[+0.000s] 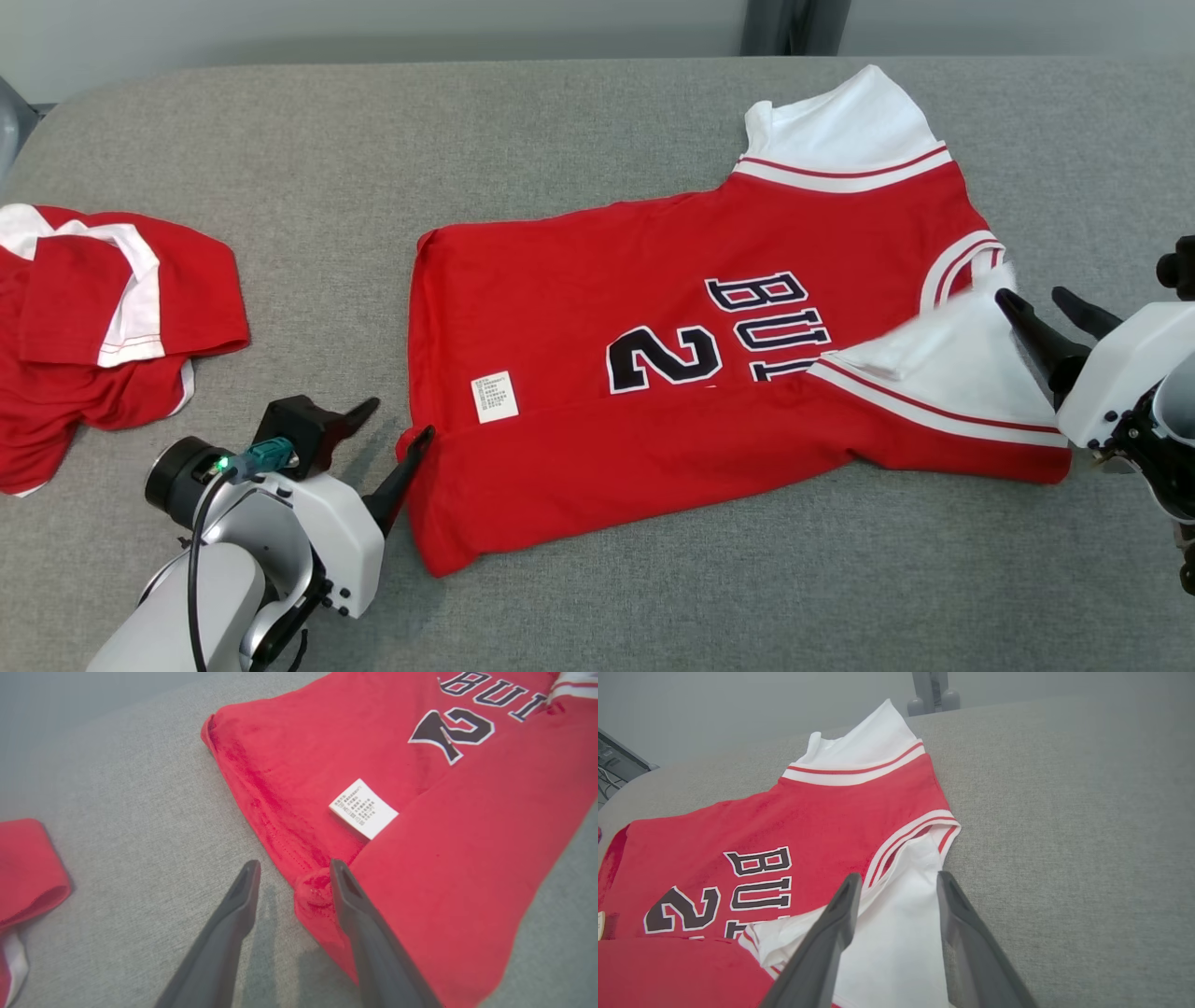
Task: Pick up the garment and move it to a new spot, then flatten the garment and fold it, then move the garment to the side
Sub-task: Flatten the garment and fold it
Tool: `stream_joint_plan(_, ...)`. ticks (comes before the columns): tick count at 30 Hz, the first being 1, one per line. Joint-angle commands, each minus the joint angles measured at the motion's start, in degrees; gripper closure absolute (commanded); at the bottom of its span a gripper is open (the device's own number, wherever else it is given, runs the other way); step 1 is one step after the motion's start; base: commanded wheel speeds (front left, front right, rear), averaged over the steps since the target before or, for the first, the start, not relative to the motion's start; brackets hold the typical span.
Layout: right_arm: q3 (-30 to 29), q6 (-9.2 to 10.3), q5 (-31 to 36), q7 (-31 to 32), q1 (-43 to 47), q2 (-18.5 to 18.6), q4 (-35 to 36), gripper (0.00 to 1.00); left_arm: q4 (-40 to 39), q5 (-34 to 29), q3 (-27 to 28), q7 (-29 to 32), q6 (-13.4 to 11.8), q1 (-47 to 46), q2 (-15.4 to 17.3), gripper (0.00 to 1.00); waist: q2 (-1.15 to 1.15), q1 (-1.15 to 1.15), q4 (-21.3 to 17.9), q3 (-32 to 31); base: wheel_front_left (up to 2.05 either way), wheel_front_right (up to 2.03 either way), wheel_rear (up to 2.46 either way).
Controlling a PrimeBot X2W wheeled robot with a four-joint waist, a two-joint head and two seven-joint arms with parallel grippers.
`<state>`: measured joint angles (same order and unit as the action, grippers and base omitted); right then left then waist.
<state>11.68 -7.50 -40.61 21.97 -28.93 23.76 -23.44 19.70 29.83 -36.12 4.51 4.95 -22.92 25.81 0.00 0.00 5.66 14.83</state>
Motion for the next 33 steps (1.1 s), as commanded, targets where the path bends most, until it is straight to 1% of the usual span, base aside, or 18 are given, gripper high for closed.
stream_joint_plan(1,-0.01,0.02,0.42,-1.59,-0.67,0.06,-0.64,0.0,0.84,-0.94,0.44,-1.58,-1.01,-1.35,-0.21,0.0,0.0,0.0,0.04,-0.46,0.0,0.0,0.0)
stream_joint_plan(5,0.16,0.02,1.35,-6.17,0.39,0.0,-1.03,0.0,1.96,-0.57,2.16,-5.74,-4.05,-0.71,-1.63,0.0,0.0,0.0,0.01,-1.71,0.0,0.0,0.0)
stream_joint_plan(10,0.17,0.02,3.46,-13.69,3.46,-0.05,0.14,0.0,1.51,0.46,5.56,-12.67,-9.1,1.82,-4.34,0.0,0.0,0.0,0.01,-3.75,0.0,0.0,0.0)
stream_joint_plan(11,0.06,0.02,4.35,-16.57,5.24,-0.41,1.09,0.0,1.33,1.03,6.62,-15.16,-10.77,3.11,-5.64,0.0,0.0,0.0,-0.05,-4.68,0.0,0.0,0.0)
stream_joint_plan(15,-1.36,0.02,6.3,-22.06,9.67,-2.04,2.76,0.0,1.58,1.83,8.1,-18.01,-13.38,6.48,-8.02,0.0,0.0,0.0,-0.42,-6.73,0.0,0.0,0.0)
stream_joint_plan(17,-1.74,0.02,7.0,-23.26,10.79,-2.58,3.18,0.0,1.84,2.1,8.25,-18.29,-13.72,7.39,-8.58,0.0,0.0,0.0,-0.55,-7.26,0.0,0.0,0.0)
stream_joint_plan(19,-2.87,0.02,8.17,-25.38,13.17,-4.12,3.81,0.0,2.45,2.31,7.97,-18.69,-14.06,9.31,-9.72,0.0,0.0,0.0,-0.85,-8.2,0.0,0.0,0.0)
stream_joint_plan(22,-4.94,0.02,9.5,-27.44,16.22,-6.51,4.78,0.0,3.92,2.72,6.98,-18.88,-13.72,11.78,-10.92,0.0,0.0,0.0,-1.39,-9.35,0.0,0.0,0.0)
stream_joint_plan(27,-7.88,0.02,11.34,-28.11,19.2,-9.96,6.77,0.0,7.09,3.67,5.8,-18.16,-13.51,13.97,-12.47,0.0,0.0,0.0,-2.46,-9.74,0.0,0.0,0.0)
stream_joint_plan(33,-8.73,0.02,14.12,-26.76,19.76,-11.43,8.49,0.0,12.27,3.4,5.85,-17.49,-16.04,13.02,-13.16,0.0,0.0,0.0,-3.82,-9.32,0.0,0.0,0.0)
